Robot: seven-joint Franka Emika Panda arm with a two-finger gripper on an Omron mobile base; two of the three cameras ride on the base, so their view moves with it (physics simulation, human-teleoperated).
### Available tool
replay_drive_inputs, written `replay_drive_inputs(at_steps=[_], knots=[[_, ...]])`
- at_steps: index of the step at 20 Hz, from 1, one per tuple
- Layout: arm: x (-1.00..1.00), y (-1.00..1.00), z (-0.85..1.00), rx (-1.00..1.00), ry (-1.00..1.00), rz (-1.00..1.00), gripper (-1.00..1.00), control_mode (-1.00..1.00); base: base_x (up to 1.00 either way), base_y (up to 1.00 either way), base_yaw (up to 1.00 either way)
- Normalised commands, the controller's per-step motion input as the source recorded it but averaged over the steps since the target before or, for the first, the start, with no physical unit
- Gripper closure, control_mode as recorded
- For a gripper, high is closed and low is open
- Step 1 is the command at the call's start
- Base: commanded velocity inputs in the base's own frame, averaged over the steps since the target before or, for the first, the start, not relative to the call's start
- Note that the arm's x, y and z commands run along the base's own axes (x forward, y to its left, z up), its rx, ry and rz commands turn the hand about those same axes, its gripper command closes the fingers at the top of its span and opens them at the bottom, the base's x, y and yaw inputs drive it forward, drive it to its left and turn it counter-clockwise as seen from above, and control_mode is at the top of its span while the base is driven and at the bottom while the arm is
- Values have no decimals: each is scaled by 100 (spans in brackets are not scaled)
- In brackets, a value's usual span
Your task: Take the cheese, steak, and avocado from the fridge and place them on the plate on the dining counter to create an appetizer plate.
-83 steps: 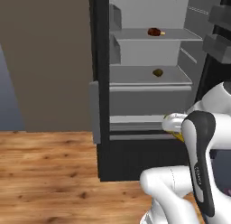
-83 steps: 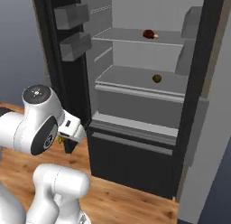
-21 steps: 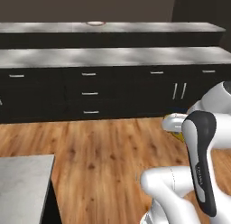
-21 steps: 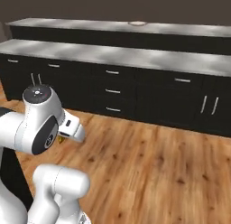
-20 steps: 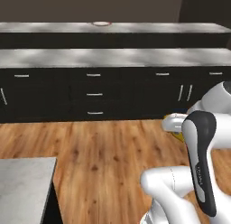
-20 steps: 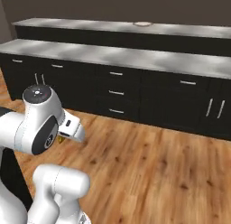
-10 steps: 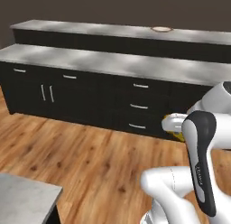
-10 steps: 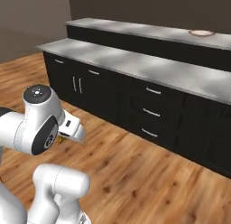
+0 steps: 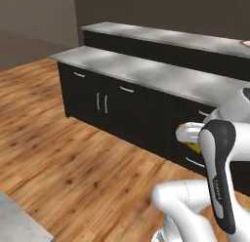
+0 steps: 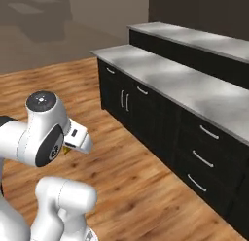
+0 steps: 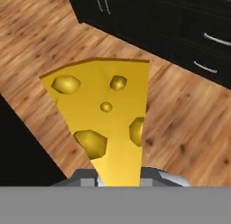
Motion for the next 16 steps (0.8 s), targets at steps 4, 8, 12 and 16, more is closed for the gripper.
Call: replay_drive_inputs(at_steps=[4,8,12,16], knots=[[0,0,0,0,0,0,100,100,100,-4,59],[0,0,0,0,0,0,100,100,100,0,53],[0,0,0,0,0,0,100,100,100,0,45],[0,0,0,0,0,0,100,100,100,0,30]])
